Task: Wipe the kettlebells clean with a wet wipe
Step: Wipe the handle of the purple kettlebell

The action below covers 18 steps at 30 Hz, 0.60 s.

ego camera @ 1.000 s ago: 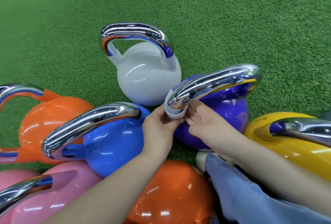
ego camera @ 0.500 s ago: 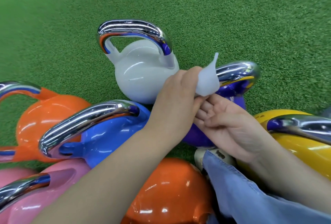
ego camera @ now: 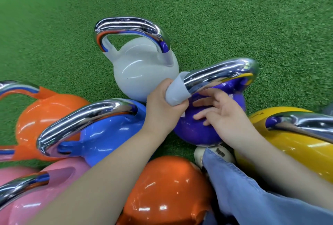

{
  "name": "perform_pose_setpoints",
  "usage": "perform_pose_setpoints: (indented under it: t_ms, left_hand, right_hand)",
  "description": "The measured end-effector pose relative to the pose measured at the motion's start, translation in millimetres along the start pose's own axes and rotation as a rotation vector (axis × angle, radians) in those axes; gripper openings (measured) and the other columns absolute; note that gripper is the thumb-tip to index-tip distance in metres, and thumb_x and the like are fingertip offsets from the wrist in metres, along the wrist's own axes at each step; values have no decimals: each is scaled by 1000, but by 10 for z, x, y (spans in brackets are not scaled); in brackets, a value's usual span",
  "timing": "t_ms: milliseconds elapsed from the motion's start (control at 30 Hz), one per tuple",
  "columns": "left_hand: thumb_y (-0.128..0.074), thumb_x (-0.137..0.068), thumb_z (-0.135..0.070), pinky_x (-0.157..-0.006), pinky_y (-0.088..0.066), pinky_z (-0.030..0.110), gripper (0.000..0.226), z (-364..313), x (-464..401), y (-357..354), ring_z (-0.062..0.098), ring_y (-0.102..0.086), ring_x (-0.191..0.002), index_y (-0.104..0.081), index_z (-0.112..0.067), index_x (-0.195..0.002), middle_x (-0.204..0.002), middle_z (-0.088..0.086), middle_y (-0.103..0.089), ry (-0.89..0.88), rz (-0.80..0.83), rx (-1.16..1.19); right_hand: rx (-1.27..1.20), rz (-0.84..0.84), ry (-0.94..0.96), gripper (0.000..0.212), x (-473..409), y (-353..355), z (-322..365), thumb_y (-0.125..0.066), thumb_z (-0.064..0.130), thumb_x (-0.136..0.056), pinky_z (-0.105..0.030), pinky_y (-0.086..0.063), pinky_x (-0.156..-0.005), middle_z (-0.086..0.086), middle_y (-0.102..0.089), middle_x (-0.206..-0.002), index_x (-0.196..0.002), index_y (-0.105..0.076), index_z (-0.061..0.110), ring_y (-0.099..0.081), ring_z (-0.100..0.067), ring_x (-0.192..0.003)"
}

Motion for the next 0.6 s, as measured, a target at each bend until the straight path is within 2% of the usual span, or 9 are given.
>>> perform_pose_setpoints:
  t_ms: [67,133,200,267,367,400,467,533,600]
  left_hand:
    - [-62,-62,-18,-54,-43,18,17,99,49,24,-1,-45,-52,-49,-27,-68,-55,-11,-54,36,-91,33]
    - [-63,-66,-13,-54,-50,22,23,202,100,21,4,-51,-54,-52,-31,-73,-61,-11,-58,89,-156,102]
    - [-69,-71,-7,-51,-54,27,30,273,142,3,12,-54,-58,-54,-33,-77,-67,-12,-60,143,-189,168]
    - [-70,-77,-1,-49,-52,20,36,325,168,-30,6,-56,-63,-54,-34,-81,-77,-11,-62,181,-186,211]
    - [-70,-77,-9,-59,-48,10,24,361,184,-66,-7,-59,-72,-60,-28,-89,-91,-1,-65,169,-170,205]
    - [-69,-74,-17,-67,-48,11,21,383,185,-58,-5,-61,-79,-62,-24,-92,-95,1,-66,175,-180,167]
    - [-66,-69,-24,-81,-48,17,32,413,177,-37,5,-63,-92,-64,-17,-100,-100,2,-68,195,-181,109]
    - [-68,-70,-14,-81,-48,14,27,373,137,-42,3,-63,-90,-64,-19,-97,-94,-5,-69,183,-123,152]
    - [-70,-74,-1,-71,-45,7,27,261,61,-52,-7,-59,-74,-62,-25,-84,-75,-18,-67,121,-13,131]
  right_hand:
    - [320,-60,154,41,39,111,105,-44,-4,-83,-21,-45,-78,8,-62,-92,-97,-54,33,-59,-8,-72]
    - [664,-128,285,32,83,170,233,-47,10,-81,-26,-41,-86,0,-62,-100,-106,-63,21,-55,-16,-85]
    - [940,-182,374,37,92,187,316,-48,18,-76,-35,-44,-87,-10,-62,-104,-108,-66,13,-54,-30,-93]
    - [1138,-151,402,44,68,133,284,-46,26,-74,-45,-49,-87,-16,-61,-108,-112,-65,12,-55,-39,-99]
    - [1304,-16,398,59,16,-8,96,-52,33,-70,-55,-45,-93,-23,-58,-115,-124,-54,9,-52,-44,-109]
    - [1352,10,388,62,6,-36,41,-49,36,-71,-57,-44,-93,-24,-57,-117,-127,-49,9,-50,-44,-111]
    - [1408,27,373,63,-10,-53,-25,-38,41,-75,-58,-41,-94,-24,-56,-121,-130,-39,12,-44,-43,-115]
    - [1396,37,344,64,-29,-33,-53,-34,43,-76,-59,-39,-94,-25,-55,-122,-132,-35,12,-35,-40,-117]
    - [1381,34,353,65,-46,-21,-53,-34,44,-75,-60,-40,-94,-25,-56,-122,-132,-35,12,-33,-39,-116]
Point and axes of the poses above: each hand's wrist, its own x-axis away from the middle knuckle, its own y-axis out of the back of the hand, z = x × y, the point moved 9 cm from there along -x, towards the middle knuckle
